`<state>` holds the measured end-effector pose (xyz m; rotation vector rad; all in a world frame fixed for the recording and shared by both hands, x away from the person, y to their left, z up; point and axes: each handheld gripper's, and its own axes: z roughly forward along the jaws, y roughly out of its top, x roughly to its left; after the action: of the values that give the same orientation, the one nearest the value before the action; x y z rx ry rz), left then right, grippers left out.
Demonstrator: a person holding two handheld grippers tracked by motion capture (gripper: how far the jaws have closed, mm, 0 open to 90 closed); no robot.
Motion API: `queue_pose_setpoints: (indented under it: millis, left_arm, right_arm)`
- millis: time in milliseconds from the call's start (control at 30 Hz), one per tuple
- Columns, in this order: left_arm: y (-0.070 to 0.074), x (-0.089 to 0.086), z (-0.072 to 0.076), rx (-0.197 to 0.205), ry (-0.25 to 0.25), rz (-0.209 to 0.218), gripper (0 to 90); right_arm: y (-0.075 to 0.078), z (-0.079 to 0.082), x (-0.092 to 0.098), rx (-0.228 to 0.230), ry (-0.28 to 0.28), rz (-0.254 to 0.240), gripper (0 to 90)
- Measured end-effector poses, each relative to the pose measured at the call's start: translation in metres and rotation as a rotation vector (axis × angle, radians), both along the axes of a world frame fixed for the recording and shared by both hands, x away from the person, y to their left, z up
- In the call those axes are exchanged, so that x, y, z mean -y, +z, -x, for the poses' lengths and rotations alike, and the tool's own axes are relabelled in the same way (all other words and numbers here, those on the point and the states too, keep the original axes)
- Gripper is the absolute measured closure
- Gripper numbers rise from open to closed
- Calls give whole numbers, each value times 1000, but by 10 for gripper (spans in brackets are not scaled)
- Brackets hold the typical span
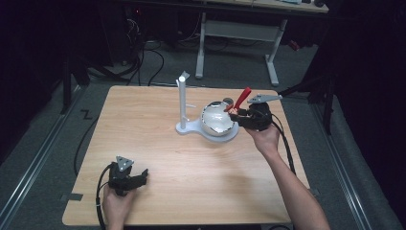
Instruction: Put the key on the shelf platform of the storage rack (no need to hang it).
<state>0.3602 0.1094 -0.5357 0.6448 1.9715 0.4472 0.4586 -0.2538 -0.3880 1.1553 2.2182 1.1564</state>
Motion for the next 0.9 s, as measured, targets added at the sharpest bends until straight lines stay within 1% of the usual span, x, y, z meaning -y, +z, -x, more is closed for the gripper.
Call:
queue_pose_setpoints:
  millis: [167, 233, 300, 400, 467, 567, 700, 767, 900]
  left_arm:
    - [0, 0, 0, 0, -1, 0, 208]
    - [0, 0, 0, 0, 0, 0, 208]
    - [0, 0, 0, 0, 2, 2, 208]
    - [0, 0, 0, 3, -6, -5, 208]
    - [-1, -1, 0, 5, -16, -7, 209]
    - [0, 0, -1, 6, -11, -3, 208]
    - [0, 0, -1, 6, -11, -3, 208]
    - [0, 0, -1, 5, -9, -2, 208]
    - [0, 0, -1, 5, -9, -2, 208]
  right_arm:
    - [-10, -13, -12, -19, 4, 25, 601]
    - [-12, -16, -15, -28, 1, 23, 601]
    - [-13, -20, -18, -27, 4, 25, 600]
    - [-18, -25, -23, -42, 4, 28, 600]
    - [-23, -30, -26, -45, 5, 41, 599]
    - [-29, -34, -31, -58, -5, 42, 599]
    - [-39, -39, -36, -74, -10, 60, 598]
    - [-42, -42, -38, -80, -14, 66, 598]
    - [-47, -46, -40, -88, -17, 65, 598]
